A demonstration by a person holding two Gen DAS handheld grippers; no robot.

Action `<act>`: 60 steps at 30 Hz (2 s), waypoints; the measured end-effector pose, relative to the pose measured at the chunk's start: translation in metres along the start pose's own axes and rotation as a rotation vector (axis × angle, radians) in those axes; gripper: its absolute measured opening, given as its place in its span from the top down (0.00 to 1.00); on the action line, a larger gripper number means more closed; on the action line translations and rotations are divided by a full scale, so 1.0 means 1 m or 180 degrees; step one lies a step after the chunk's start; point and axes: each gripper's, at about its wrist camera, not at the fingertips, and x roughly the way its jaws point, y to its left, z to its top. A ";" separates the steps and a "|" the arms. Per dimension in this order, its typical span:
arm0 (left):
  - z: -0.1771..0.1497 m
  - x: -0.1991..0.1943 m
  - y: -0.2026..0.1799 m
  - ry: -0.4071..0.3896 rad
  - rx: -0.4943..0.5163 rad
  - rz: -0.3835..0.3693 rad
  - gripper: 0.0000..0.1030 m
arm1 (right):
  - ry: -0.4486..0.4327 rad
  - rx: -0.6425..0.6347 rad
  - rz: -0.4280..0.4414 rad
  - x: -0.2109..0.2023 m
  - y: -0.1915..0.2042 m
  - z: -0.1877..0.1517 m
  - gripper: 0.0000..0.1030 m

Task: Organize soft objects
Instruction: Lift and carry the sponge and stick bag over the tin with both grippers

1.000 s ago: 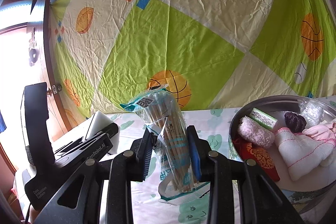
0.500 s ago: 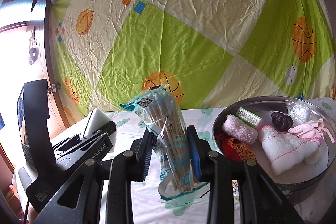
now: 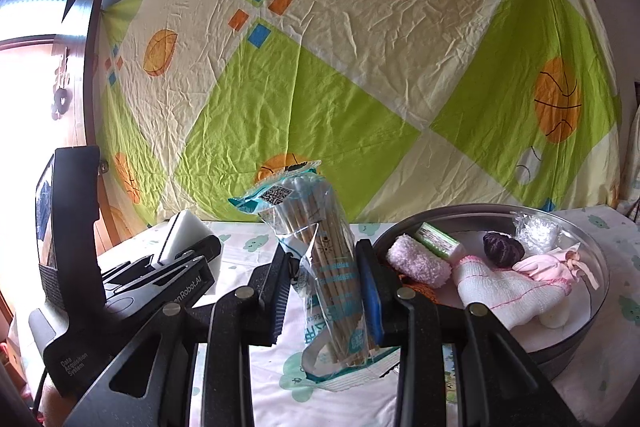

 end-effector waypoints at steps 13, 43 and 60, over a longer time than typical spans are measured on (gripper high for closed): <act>0.001 -0.009 -0.033 -0.0029 0.0090 -0.0159 0.74 | -0.0145 0.0076 -0.0181 -0.018 -0.031 0.006 0.67; 0.019 -0.026 -0.121 -0.0205 0.0330 -0.0616 0.74 | -0.0340 0.0388 -0.0737 -0.042 -0.129 0.026 0.67; 0.012 -0.003 -0.182 -0.0074 0.0443 -0.0857 0.74 | -0.0269 0.0536 -0.0977 -0.031 -0.178 0.035 0.66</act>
